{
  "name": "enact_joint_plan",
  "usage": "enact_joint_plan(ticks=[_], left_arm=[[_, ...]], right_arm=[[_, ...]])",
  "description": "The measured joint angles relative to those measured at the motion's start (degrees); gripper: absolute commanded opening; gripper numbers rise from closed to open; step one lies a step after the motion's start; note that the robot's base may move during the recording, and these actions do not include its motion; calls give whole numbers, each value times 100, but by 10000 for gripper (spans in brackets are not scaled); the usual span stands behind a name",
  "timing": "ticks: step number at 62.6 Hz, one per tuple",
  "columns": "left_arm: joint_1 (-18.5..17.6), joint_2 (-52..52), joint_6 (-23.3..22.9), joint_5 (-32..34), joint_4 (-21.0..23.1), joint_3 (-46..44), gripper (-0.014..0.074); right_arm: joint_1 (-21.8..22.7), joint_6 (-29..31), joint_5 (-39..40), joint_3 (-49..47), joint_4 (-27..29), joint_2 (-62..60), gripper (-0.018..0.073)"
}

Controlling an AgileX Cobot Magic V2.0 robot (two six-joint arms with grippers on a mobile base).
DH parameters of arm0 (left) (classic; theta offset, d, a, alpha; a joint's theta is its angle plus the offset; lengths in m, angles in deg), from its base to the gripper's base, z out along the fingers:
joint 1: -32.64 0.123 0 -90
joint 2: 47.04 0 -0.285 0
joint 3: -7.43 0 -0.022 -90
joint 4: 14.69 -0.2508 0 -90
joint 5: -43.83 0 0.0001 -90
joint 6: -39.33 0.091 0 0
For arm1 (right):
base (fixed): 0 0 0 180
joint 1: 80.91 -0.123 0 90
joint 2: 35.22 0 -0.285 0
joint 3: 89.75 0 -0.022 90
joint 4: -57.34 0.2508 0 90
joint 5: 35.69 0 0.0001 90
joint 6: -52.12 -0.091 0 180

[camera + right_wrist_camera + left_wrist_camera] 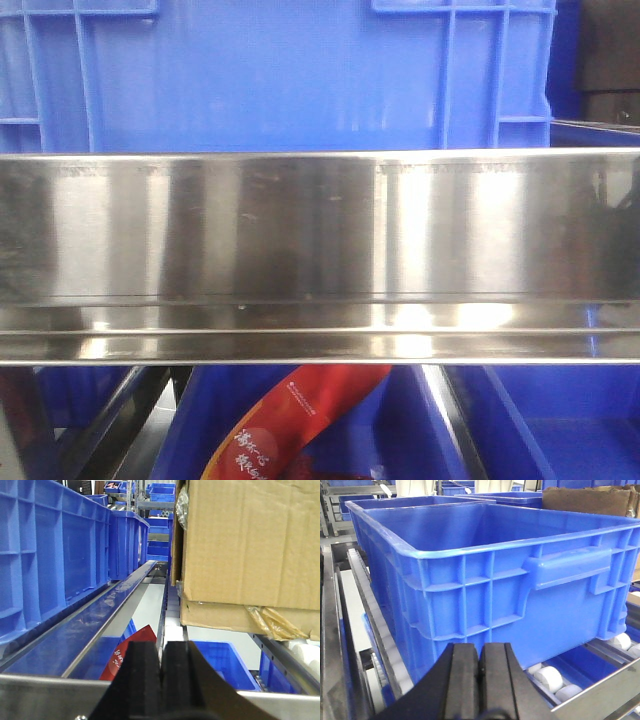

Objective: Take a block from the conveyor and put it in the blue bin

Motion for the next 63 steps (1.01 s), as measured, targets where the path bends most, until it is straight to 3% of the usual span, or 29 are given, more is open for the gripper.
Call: enact_joint_plan(ticks=[8,21,32,49,63], left_arm=[[287,-327,-165,0,-493,92,-111],[1293,-1440,-1144,251,-1382,890,-111],[1937,-2292,-1480,625,-1516,1807,-111],[2169,-2655,-1529,1446,-1488,2982,-111],[2169,-2655,-1539,1789,-1397,3048,-111]], right_arm=[[0,0,0,0,0,0,-162],[0,0,0,0,0,0,-162],[0,0,0,0,0,0,-162],[0,0,11,0,0,0,-162],[0,0,11,2,0,0,-162]])
